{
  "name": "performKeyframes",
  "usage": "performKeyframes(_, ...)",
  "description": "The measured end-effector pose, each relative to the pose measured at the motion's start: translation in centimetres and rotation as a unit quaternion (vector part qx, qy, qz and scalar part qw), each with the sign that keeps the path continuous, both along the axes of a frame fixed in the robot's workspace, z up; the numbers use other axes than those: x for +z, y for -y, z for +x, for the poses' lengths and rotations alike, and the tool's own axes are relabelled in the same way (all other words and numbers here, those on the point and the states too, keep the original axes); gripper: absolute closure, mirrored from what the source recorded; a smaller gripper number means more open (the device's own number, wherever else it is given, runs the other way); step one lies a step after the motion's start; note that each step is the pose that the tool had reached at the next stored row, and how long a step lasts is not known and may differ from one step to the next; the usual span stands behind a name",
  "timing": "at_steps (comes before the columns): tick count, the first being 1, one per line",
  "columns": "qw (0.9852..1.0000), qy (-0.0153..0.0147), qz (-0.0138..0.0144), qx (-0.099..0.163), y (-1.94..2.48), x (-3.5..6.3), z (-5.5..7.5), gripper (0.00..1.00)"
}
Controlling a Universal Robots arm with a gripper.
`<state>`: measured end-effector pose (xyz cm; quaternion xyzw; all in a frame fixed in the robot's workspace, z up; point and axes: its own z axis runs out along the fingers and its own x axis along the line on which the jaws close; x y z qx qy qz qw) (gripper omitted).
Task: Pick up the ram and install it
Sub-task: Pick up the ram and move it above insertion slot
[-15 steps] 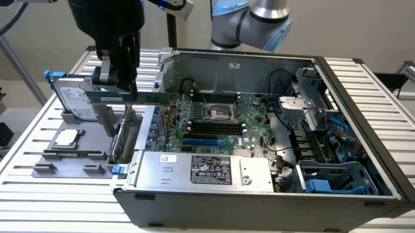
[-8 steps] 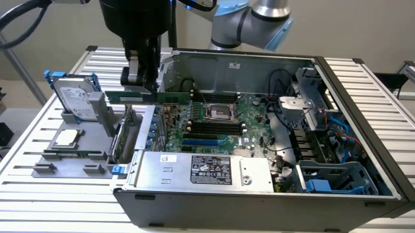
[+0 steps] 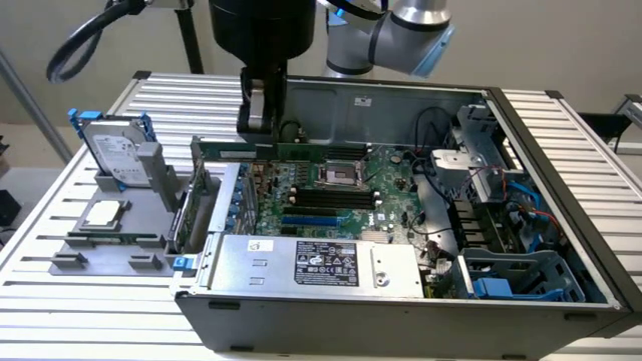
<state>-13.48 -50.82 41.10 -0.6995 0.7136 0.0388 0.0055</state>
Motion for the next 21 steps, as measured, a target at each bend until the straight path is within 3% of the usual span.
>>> performKeyframes(6, 1.0, 0.0, 0.0001, 0.0, -0.35, -0.07, 2.7, 0.86)
performKeyframes(10, 1.0, -0.0001, 0.0, 0.0, -1.11, -0.25, 4.4, 0.86)
performKeyframes(14, 1.0, -0.0001, 0.0001, 0.0, -2.55, -0.52, 5.3, 0.86)
performKeyframes(21, 1.0, 0.0, 0.0, 0.0, -5.72, -1.06, 6.2, 0.86)
